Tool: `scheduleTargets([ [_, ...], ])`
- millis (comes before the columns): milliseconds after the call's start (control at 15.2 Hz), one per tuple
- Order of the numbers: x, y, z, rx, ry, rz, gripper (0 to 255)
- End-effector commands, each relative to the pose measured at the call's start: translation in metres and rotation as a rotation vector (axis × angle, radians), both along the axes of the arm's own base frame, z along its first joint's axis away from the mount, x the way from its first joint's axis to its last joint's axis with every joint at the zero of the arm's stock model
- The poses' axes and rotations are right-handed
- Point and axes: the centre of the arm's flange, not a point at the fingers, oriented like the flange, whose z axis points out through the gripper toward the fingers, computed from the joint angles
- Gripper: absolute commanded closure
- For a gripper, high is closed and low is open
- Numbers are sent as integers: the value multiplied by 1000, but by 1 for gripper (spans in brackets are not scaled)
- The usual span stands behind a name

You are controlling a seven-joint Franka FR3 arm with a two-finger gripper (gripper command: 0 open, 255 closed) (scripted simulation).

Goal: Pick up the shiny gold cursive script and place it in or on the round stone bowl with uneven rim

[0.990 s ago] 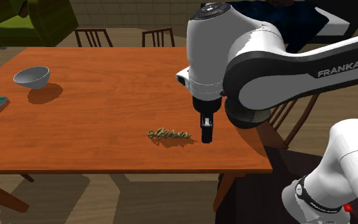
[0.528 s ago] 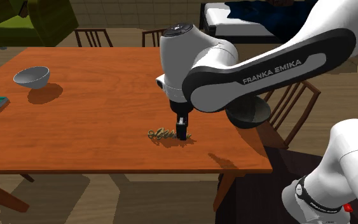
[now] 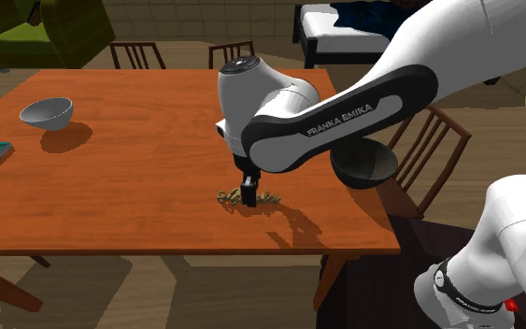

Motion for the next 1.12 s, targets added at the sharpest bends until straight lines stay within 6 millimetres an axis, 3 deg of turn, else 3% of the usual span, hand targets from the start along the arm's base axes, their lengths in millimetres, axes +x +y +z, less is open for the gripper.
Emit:
scheduleTargets([
  [0, 0, -1, -11, 0, -1, 0, 0],
  [198, 0, -2, -25, 0, -1, 0, 0],
  [660, 0, -2, -25, 0, -1, 0, 0],
  [726, 0, -2, -25, 0, -1, 0, 255],
  [1056, 0, -2, -25, 0, -1, 0, 255],
])
